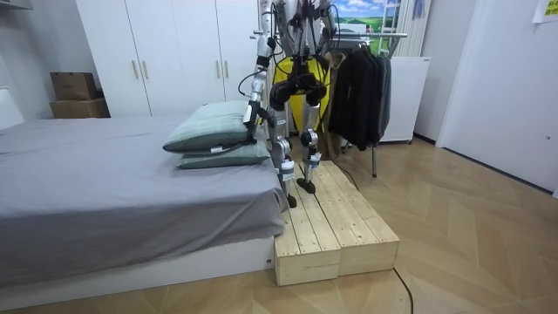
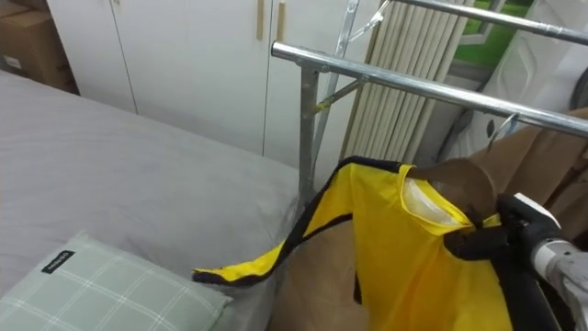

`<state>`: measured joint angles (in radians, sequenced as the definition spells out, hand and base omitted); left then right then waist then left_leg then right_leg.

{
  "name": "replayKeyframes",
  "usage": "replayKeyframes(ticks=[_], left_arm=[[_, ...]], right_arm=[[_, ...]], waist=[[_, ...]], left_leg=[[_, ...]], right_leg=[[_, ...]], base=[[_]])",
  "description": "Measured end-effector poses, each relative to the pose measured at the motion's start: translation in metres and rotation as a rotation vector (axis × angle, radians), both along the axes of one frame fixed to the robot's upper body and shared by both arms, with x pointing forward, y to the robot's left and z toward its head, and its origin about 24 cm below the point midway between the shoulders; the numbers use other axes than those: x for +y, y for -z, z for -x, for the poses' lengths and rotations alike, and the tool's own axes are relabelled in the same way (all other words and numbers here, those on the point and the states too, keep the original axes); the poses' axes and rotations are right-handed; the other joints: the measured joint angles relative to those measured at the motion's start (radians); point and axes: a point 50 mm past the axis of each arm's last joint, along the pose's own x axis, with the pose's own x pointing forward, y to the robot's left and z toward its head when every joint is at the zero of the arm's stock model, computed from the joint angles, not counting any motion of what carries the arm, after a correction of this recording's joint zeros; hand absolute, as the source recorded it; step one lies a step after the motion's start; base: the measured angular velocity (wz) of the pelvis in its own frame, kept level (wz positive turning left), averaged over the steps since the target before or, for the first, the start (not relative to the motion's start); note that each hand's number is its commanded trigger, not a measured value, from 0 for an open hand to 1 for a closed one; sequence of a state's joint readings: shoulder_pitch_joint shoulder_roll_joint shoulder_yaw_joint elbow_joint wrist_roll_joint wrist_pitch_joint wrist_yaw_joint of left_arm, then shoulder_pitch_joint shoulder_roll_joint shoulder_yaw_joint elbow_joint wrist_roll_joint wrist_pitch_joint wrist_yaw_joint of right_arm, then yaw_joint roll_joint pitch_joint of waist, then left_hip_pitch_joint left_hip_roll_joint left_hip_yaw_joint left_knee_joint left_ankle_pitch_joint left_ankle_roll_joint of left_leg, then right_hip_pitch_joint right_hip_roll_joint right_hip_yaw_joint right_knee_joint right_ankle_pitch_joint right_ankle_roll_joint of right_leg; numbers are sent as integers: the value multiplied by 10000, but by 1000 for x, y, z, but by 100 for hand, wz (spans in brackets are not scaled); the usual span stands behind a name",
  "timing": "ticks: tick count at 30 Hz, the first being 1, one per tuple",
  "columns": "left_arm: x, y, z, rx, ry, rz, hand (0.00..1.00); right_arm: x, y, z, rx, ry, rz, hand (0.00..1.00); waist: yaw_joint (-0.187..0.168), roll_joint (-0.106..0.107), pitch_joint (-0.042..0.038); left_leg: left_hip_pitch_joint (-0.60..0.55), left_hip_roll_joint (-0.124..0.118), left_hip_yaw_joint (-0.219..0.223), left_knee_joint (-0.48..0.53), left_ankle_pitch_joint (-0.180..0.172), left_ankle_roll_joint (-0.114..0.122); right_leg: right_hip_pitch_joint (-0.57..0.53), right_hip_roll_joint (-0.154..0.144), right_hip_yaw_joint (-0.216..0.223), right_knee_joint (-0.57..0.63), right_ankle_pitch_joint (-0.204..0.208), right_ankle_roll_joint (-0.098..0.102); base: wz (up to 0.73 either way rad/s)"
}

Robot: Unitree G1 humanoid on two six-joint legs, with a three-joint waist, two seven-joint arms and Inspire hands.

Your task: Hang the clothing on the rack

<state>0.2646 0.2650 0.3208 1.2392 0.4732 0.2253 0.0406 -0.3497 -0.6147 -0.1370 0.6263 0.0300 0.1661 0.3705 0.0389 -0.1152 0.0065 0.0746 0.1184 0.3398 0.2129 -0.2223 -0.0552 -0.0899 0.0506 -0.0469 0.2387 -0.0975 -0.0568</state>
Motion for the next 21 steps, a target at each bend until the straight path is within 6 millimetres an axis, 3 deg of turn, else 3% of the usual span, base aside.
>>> replayKeyframes(ticks=[5,11,21], left_arm=[[2,-1,1,-73,146,-57,0],[4,-4,6,-106,281,-178,0],[5,-5,7,-129,467,-198,0]], right_arm=[[-8,-7,1,-204,264,564,100],[-10,-16,-2,-164,172,1729,100],[-9,-50,-16,-688,-337,3848,100]], waist=[[-32,-146,15],[-72,-367,-19],[-185,-428,-23]], left_leg=[[52,-92,-429,5,4,4],[60,-93,-390,10,1,5],[-119,-88,-441,19,2,4]], right_leg=[[25,-58,-79,-7,-93,20],[9,-21,63,7,-105,24],[-163,-1,46,77,-84,-10]], base=[[8],[-2],[-1]])
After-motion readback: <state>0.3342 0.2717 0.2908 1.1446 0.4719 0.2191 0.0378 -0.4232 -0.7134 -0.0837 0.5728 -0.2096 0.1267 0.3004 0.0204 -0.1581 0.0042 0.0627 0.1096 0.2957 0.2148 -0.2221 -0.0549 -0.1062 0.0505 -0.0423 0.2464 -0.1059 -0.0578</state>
